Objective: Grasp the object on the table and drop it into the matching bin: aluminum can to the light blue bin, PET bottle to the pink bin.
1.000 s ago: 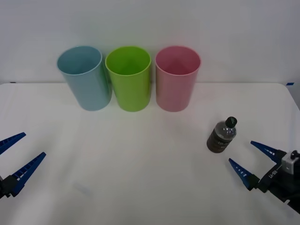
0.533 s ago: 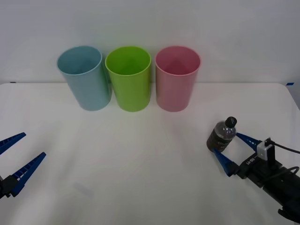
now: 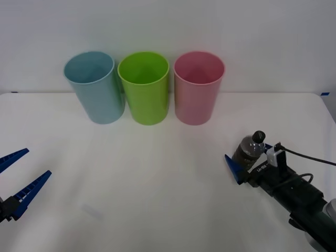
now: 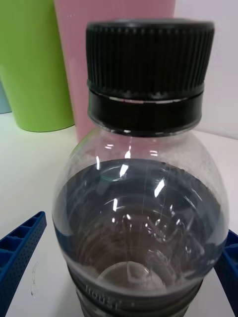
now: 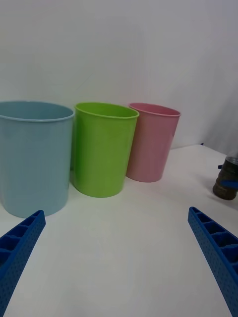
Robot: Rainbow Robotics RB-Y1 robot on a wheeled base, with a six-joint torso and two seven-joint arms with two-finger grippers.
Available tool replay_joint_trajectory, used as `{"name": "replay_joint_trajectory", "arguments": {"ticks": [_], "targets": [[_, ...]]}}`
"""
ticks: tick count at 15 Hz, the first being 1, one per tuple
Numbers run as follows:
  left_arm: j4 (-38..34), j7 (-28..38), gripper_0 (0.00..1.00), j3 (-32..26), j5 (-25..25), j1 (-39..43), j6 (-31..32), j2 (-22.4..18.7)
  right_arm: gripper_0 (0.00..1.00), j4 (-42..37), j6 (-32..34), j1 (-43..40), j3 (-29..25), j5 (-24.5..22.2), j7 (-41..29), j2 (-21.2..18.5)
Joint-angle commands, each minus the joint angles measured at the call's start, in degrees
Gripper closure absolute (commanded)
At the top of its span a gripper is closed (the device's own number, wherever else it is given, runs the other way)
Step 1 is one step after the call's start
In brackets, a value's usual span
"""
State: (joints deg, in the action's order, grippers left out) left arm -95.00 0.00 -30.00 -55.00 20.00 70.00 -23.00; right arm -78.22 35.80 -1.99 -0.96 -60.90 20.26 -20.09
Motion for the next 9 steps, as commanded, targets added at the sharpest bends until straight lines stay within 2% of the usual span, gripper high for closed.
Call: {"name": "replay_joint_trajectory", "arguments": {"ticks": [1,3,4,5,9], "targets": [[0.0,0.0,0.0,0.0,0.0,0.0,0.0,0.0,0.0,0.0,-0.73,0.41,0.61,-0.01,-0.05,0.14],[0.0,0.0,0.0,0.0,0.0,0.0,0.0,0.0,0.0,0.0,-0.82,0.41,0.61,-0.01,0.21,0.14],[0.0,0.0,0.0,0.0,0.0,0.0,0.0,0.0,0.42,0.0,-0.82,0.41,0.61,-0.01,0.3,0.14],[0.0,0.0,0.0,0.0,0.0,0.0,0.0,0.0,1.0,0.0,-0.82,0.5,0.52,-0.01,0.21,0.14],[0.0,0.0,0.0,0.0,0.0,0.0,0.0,0.0,1.0,0.0,-0.82,0.5,0.44,-0.01,0.21,0.14]]}}
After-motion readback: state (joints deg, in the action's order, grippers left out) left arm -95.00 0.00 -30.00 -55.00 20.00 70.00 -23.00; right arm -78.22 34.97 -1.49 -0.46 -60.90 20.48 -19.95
